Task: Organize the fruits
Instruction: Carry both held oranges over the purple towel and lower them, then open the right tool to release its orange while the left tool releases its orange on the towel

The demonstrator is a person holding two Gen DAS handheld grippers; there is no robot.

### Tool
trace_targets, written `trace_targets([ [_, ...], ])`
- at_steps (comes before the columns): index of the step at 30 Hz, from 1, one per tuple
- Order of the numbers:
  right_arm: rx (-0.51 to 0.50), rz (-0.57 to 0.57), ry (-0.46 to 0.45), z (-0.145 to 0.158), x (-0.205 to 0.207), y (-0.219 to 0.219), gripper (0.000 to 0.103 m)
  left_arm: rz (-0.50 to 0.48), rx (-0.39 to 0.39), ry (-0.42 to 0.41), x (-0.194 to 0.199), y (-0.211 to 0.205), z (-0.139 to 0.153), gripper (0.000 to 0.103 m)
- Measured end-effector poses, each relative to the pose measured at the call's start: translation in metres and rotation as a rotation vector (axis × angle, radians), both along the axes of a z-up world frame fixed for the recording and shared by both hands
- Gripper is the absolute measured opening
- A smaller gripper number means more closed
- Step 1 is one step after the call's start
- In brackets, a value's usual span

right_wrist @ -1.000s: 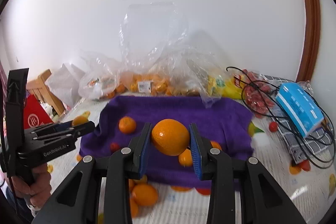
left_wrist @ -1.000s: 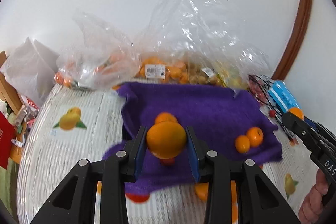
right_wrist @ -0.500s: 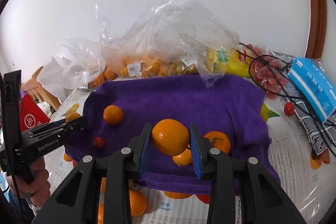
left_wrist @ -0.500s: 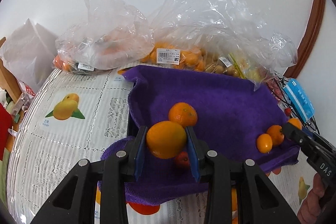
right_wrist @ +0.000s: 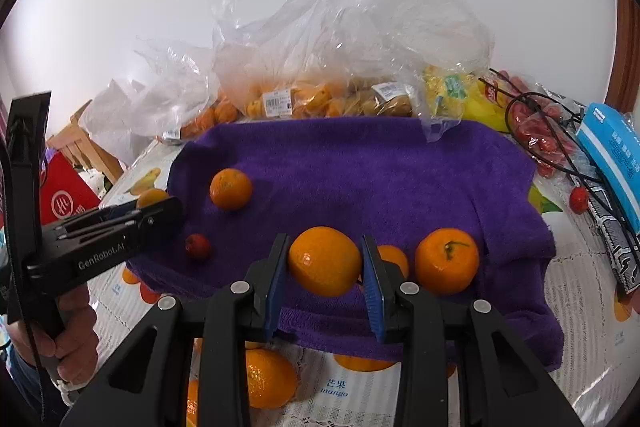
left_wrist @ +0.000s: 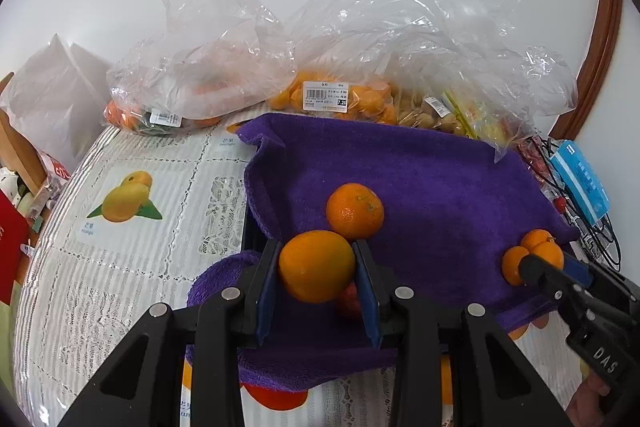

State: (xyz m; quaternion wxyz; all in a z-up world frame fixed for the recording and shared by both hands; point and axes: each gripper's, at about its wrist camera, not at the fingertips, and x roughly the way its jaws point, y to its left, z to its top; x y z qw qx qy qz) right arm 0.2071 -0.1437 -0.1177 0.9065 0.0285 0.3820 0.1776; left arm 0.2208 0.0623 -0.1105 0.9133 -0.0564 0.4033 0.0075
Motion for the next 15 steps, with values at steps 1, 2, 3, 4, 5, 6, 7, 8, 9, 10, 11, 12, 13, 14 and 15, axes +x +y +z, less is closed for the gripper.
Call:
trace_targets([
  [1,-0.006,0.003,0.002,-0.0012,-0.0001,0.0014,0.034,0.002,0.002,0.002,0.0003,0.0002,-0.0007,0.034],
  [2,-0.015,0.003,0.006,-0.0026,0.0001,0.0028,0.034,0.003,0.004,0.004,0.0006,0.0002,-0.0012,0.034],
  [3,-0.019,0.001,0.007,-0.0036,0.0003,0.0038,0.034,0.003,0.005,0.007,0.0008,-0.0001,-0.0017,0.034],
  [4,-0.021,0.001,0.009,-0.0043,0.0,0.0042,0.034,0.003,0.005,0.009,0.001,-0.0002,-0.0021,0.034],
  [5,-0.023,0.005,0.013,-0.0053,0.0,0.0048,0.034,0.003,0.004,0.01,0.0009,-0.0002,-0.0022,0.034],
  [6,-0.028,0.004,0.017,-0.0062,0.0003,0.0052,0.034,0.002,0.005,0.011,0.0009,-0.0004,-0.0023,0.034],
  [7,-0.031,0.001,0.019,-0.0068,0.0005,0.0053,0.034,0.0,0.008,0.012,0.0009,-0.0007,-0.0025,0.034],
  [8,-0.032,0.0,0.022,-0.0075,0.0011,0.0051,0.035,0.001,0.009,0.012,0.0008,-0.0009,-0.0027,0.034],
  [9,-0.033,0.0,0.026,-0.0079,0.0018,0.0051,0.035,0.0,0.01,0.014,0.001,-0.0012,-0.0032,0.034],
  [10,-0.034,0.0,0.03,-0.0084,0.0024,0.0051,0.035,-0.002,0.011,0.018,0.0014,-0.0014,-0.0036,0.034],
  [11,-0.036,0.0,0.035,-0.009,0.0028,0.0051,0.035,-0.002,0.011,0.021,0.0017,-0.0016,-0.0042,0.034],
  [12,-0.04,-0.002,0.037,-0.0095,0.0031,0.0051,0.035,-0.003,0.01,0.022,0.0019,-0.0017,-0.0046,0.034],
  [13,-0.047,-0.005,0.038,-0.0097,0.0035,0.0054,0.035,-0.005,0.009,0.024,0.0022,-0.0018,-0.0052,0.034],
  [14,-0.056,-0.009,0.035,-0.0096,0.0034,0.0053,0.035,-0.006,0.008,0.025,0.0022,-0.0019,-0.0053,0.034],
  [15,-0.058,-0.011,0.033,-0.0094,0.0035,0.0048,0.035,-0.006,0.008,0.025,0.0023,-0.0021,-0.0053,0.034],
])
